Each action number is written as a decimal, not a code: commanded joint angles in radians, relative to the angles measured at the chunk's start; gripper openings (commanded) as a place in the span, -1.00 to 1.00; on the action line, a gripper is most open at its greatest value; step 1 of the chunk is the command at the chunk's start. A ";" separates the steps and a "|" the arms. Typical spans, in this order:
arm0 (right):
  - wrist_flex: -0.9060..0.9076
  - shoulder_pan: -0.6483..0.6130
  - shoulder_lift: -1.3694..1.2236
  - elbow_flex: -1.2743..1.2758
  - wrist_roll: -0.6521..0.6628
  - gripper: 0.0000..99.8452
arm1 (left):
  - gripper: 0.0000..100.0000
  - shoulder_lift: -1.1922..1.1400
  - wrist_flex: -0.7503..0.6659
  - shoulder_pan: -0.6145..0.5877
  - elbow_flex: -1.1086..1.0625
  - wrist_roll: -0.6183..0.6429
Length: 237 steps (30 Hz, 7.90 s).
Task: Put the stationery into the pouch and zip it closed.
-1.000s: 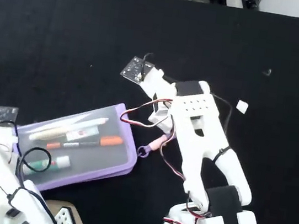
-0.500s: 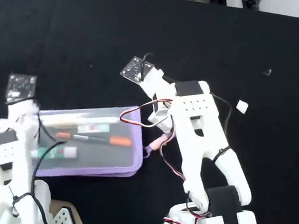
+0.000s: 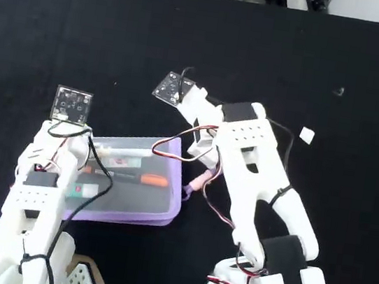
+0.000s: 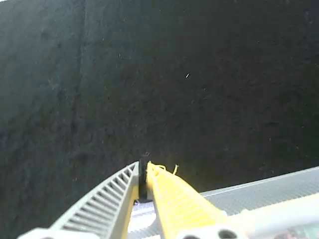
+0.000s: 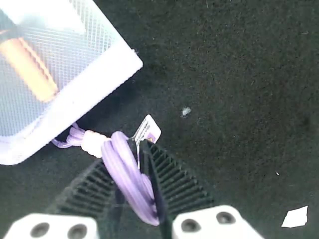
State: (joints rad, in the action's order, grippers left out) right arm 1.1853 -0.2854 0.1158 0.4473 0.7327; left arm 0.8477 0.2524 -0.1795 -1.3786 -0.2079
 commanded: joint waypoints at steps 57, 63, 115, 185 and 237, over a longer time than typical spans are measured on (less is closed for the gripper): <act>0.018 -0.014 0.058 -0.025 -0.009 -0.97 | -0.93 -0.021 0.489 -0.234 0.036 -0.462; -0.002 -0.014 0.059 -0.027 -0.009 -0.97 | -0.93 -0.031 0.087 -0.173 -0.047 -0.462; 0.084 0.212 0.056 -0.222 -0.097 -0.97 | -0.55 0.970 1.094 0.472 -0.137 -0.918; 0.293 0.206 0.056 -0.415 -0.103 -0.97 | -0.94 0.973 0.687 0.627 -0.306 -0.855; -0.385 0.344 -0.435 -0.348 -0.184 -0.97 | -0.95 0.976 1.378 0.556 0.292 -0.856</act>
State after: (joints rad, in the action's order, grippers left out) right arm 0.8232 -0.0092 -0.3214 0.1695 0.5562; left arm 1.8159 1.5658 0.3759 -1.1669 -1.0656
